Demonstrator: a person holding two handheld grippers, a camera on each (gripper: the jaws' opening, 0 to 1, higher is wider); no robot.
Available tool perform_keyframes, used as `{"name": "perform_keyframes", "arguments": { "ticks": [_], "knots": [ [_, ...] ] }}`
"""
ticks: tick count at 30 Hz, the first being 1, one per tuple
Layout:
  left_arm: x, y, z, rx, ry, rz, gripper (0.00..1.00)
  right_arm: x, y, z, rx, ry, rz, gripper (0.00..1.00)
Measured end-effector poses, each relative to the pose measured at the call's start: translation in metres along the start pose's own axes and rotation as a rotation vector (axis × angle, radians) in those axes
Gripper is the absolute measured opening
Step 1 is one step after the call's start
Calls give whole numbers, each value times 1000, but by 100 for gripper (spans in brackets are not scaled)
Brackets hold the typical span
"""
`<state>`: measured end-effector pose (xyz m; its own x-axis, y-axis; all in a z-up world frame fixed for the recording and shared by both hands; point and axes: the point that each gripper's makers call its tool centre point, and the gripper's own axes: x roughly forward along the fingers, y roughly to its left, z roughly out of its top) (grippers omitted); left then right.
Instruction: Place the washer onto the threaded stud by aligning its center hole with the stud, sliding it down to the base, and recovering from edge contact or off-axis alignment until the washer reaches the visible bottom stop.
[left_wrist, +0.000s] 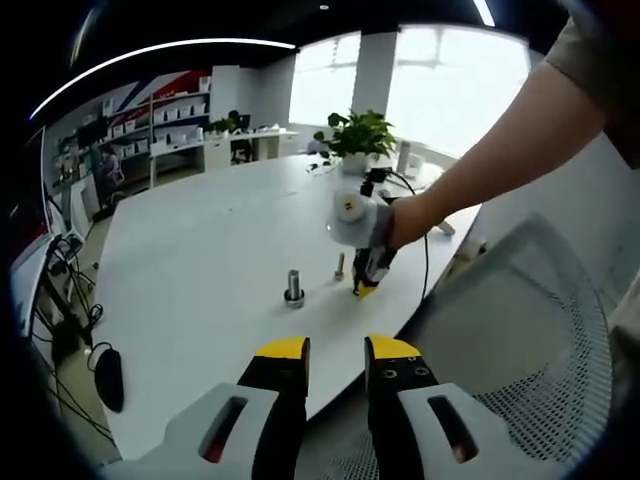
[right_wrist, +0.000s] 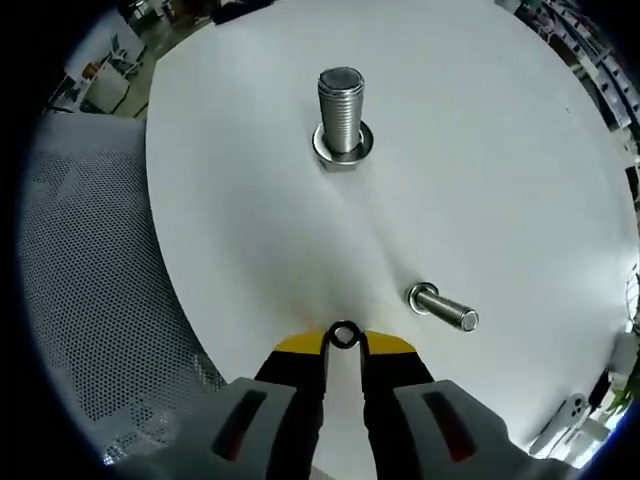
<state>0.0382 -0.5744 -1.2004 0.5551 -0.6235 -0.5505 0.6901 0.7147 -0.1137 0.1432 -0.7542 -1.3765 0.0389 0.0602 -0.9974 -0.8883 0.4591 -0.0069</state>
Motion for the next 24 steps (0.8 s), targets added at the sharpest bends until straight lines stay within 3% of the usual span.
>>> {"name": "perform_keyframes", "arguments": {
  "ticks": [2, 7, 9, 14, 20, 24],
  "knots": [
    [0, 0, 0, 0, -1, 1, 20, -1, 1, -1, -4, -10, -14, 14],
    [0, 1, 0, -1, -2, 4, 20, -3, -1, 0, 155, -168, -39, 14],
    [0, 1, 1, -2, -3, 5, 20, -4, -1, -1, 169, -212, -48, 14],
    [0, 1, 1, -1, -4, 6, 20, -4, 4, -3, 200, -230, -51, 14],
    [0, 1, 0, -2, -2, 5, 20, -4, 1, -6, 185, -201, -65, 14],
    [0, 1, 0, -5, -2, 5, 20, -12, 1, -4, 223, -241, -65, 13]
  ]
}}
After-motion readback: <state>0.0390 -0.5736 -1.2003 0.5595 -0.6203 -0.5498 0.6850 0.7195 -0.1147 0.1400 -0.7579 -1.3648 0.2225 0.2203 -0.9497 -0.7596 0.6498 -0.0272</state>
